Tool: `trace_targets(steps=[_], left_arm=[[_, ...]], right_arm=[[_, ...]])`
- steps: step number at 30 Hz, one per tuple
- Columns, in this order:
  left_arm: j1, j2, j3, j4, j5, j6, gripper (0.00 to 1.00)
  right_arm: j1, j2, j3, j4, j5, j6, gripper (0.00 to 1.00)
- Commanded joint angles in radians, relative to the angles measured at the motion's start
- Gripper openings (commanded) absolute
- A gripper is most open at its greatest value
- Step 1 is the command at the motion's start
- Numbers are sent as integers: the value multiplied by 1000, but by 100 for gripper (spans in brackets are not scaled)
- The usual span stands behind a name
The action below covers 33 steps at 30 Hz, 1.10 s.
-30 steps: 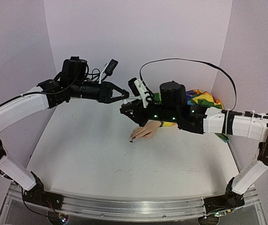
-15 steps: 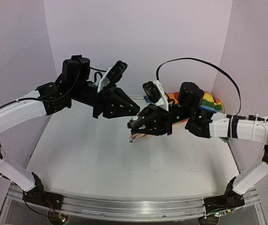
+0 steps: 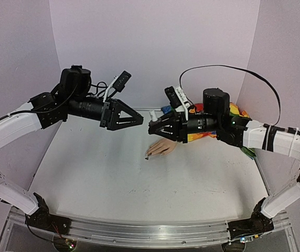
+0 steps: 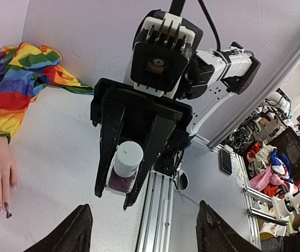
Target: Paint the nails
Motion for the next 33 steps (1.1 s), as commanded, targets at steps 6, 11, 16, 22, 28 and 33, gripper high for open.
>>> trace_targets(steps=[6, 11, 16, 22, 28, 33], left_arm=[[-1, 102, 136, -123, -47, -32, 64], [-1, 132, 159, -139, -42, -26, 46], [-1, 139, 164, -173, -49, -7, 29], [-1, 145, 178, -206, -66, 8, 5], [1, 138, 182, -279, -206, 31, 0], [80, 120, 98, -337, -509, -39, 0]], right_arm=[[40, 68, 114, -80, 102, -121, 0], [58, 85, 134, -106, 120, -146, 0], [59, 102, 146, -113, 125, -153, 0], [61, 111, 151, -120, 143, -155, 0], [61, 116, 144, -124, 358, -114, 33], [45, 160, 137, -172, 480, -90, 83]])
